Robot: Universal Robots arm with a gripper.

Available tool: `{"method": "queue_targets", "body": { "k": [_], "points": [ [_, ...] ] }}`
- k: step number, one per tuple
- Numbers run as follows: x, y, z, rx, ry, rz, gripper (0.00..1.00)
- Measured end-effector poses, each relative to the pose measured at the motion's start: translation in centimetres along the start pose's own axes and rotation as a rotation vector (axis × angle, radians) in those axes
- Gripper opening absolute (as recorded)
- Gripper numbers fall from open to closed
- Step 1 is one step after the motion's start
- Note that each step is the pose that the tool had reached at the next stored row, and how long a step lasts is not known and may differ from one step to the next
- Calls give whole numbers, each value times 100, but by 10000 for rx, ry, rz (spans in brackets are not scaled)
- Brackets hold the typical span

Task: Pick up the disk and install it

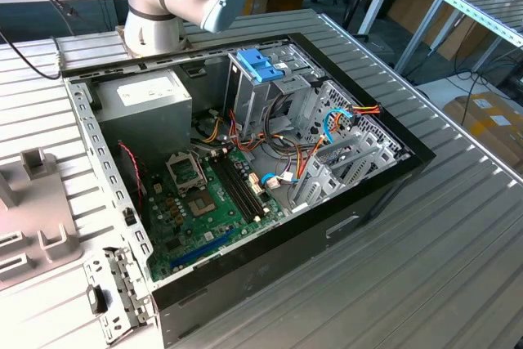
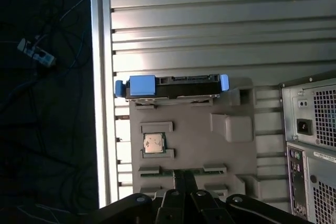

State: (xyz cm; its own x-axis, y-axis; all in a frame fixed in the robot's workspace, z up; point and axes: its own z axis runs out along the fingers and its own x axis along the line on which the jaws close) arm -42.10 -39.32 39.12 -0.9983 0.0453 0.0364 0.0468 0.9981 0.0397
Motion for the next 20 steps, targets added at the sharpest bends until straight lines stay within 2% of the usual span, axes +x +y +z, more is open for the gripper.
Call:
{"method": "queue_targets", "body": {
  "k": [4, 20],
  "points": [
    [0, 0, 0, 12, 14, -340, 11],
    [0, 0, 0, 40, 43, -1077, 11]
  ]
}}
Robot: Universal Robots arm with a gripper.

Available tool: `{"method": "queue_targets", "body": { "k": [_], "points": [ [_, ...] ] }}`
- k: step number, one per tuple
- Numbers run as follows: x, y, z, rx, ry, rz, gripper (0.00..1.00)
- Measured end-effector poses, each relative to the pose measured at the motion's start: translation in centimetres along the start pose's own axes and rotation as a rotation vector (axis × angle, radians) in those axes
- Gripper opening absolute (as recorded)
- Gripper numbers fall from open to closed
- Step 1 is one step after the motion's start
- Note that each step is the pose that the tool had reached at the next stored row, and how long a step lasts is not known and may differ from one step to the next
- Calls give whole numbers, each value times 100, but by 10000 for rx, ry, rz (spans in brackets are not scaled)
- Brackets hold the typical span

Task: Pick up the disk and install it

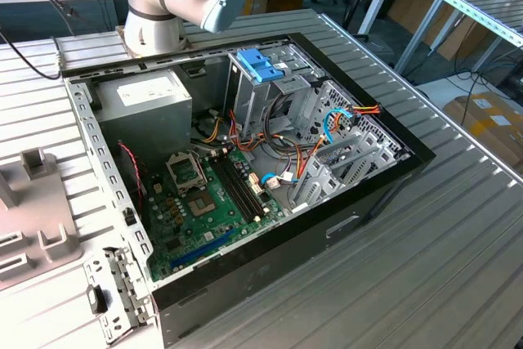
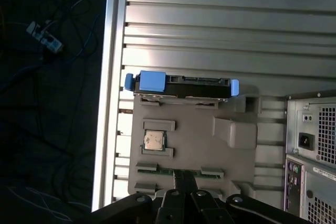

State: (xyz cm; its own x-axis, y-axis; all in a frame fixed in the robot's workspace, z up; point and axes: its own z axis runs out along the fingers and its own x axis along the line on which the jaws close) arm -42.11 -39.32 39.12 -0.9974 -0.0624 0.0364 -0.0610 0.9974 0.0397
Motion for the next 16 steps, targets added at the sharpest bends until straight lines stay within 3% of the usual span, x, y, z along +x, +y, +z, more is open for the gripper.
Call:
{"method": "queue_targets", "body": {
  "k": [16],
  "points": [
    [0, 0, 0, 14, 16, -400, 11]
  ]
}}
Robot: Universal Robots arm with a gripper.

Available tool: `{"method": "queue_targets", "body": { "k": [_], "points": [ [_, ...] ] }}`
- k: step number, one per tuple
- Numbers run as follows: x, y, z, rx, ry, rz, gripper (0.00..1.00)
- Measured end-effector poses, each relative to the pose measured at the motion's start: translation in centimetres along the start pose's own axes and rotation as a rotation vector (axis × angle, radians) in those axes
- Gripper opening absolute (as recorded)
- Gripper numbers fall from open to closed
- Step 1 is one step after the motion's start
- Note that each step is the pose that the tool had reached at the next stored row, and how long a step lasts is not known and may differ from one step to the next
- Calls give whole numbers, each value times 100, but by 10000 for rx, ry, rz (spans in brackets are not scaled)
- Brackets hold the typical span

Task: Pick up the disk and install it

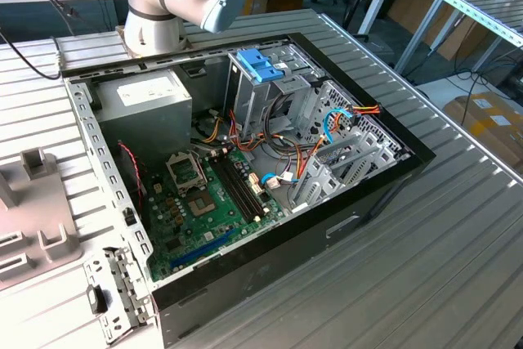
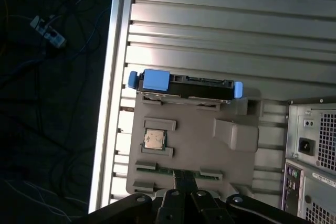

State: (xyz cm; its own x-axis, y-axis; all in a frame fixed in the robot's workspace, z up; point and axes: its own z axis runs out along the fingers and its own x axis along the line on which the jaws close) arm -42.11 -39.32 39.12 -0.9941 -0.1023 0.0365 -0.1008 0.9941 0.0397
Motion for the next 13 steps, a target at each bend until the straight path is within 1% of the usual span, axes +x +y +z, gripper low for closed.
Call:
{"method": "queue_targets", "body": {
  "k": [13],
  "points": [
    [0, 0, 0, 13, 14, -348, 11]
  ]
}}
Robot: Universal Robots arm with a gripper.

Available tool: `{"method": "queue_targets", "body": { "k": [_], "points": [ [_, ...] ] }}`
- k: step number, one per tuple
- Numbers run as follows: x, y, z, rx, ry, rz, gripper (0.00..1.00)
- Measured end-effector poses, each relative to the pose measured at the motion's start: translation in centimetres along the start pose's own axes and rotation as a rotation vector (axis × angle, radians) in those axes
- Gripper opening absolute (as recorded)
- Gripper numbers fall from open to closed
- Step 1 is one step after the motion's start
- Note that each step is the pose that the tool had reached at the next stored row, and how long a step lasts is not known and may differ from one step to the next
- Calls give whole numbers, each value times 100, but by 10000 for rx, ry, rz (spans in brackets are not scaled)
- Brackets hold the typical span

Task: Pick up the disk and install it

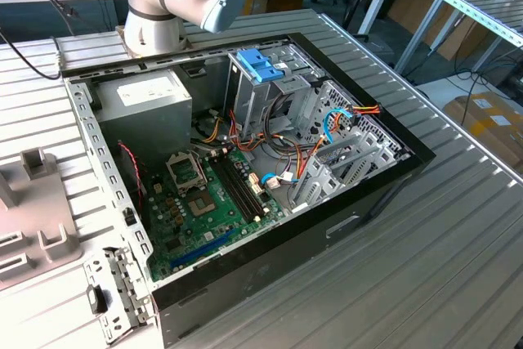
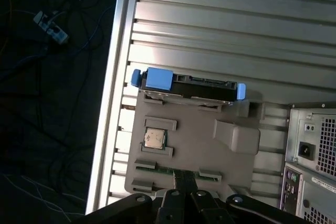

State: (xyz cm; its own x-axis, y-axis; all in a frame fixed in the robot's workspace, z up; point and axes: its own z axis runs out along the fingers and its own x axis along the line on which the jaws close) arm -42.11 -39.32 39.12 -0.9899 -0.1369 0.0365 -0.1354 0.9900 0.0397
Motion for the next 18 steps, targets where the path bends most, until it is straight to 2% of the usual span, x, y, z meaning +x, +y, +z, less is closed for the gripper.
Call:
{"method": "queue_targets", "body": {
  "k": [18],
  "points": [
    [0, 0, 0, 18, 20, -509, 11]
  ]
}}
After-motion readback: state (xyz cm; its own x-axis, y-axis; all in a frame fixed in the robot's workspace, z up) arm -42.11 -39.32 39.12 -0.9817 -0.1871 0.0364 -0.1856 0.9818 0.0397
